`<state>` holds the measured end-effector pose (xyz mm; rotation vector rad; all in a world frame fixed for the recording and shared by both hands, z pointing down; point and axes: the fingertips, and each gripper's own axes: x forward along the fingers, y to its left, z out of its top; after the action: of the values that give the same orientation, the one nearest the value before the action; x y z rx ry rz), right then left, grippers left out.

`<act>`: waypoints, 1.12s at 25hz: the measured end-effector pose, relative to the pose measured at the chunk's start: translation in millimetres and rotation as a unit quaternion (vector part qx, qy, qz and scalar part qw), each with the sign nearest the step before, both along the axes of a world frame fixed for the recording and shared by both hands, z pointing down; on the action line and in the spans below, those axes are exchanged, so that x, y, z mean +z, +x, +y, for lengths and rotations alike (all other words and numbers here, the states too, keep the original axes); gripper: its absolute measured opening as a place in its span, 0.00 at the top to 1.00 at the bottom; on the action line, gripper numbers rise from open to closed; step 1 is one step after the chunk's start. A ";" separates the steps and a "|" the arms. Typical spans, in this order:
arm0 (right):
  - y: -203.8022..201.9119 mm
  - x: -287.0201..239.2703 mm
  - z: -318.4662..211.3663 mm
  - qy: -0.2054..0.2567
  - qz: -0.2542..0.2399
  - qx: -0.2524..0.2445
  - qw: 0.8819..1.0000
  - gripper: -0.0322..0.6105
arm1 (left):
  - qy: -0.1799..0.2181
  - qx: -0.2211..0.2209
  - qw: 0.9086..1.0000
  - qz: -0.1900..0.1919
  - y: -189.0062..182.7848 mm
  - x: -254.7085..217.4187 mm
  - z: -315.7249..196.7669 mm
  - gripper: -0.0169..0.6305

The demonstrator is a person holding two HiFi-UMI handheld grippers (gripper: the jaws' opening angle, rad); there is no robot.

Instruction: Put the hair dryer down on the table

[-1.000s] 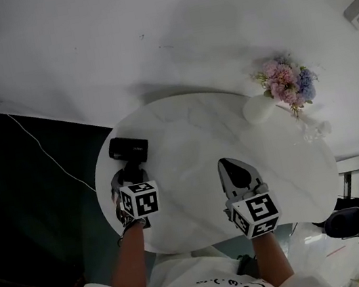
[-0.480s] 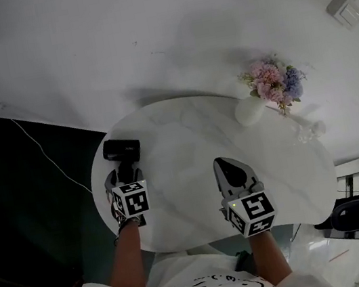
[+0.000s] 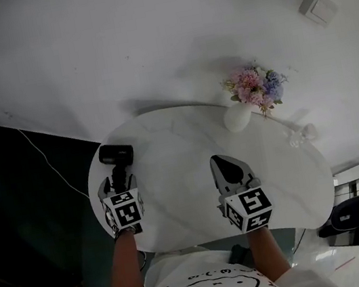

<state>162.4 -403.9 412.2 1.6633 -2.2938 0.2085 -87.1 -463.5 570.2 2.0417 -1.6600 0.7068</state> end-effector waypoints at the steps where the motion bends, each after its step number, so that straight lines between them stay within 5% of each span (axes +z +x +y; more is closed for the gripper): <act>1: 2.0 -4.0 1.3 0.004 -0.001 -0.001 1.000 0.95 | 0.008 -0.001 1.000 0.005 1.7 -8.6 1.3 0.49; 15: 15.9 -61.5 18.1 0.068 -0.033 0.005 0.997 0.95 | 0.126 0.042 0.990 0.051 17.6 -138.6 16.5 0.49; 23: 20.8 -103.9 28.4 0.111 -0.005 0.002 0.994 0.95 | 0.196 0.079 0.974 0.085 38.4 -207.7 30.2 0.51; 28: 24.4 -131.4 31.8 0.146 -0.004 0.005 0.989 0.95 | 0.254 0.096 0.959 0.086 48.8 -250.6 38.2 0.63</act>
<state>186.8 -372.1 280.8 1.8105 -2.4152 -0.1269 -38.3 -425.4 319.6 2.5579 -1.6801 0.1502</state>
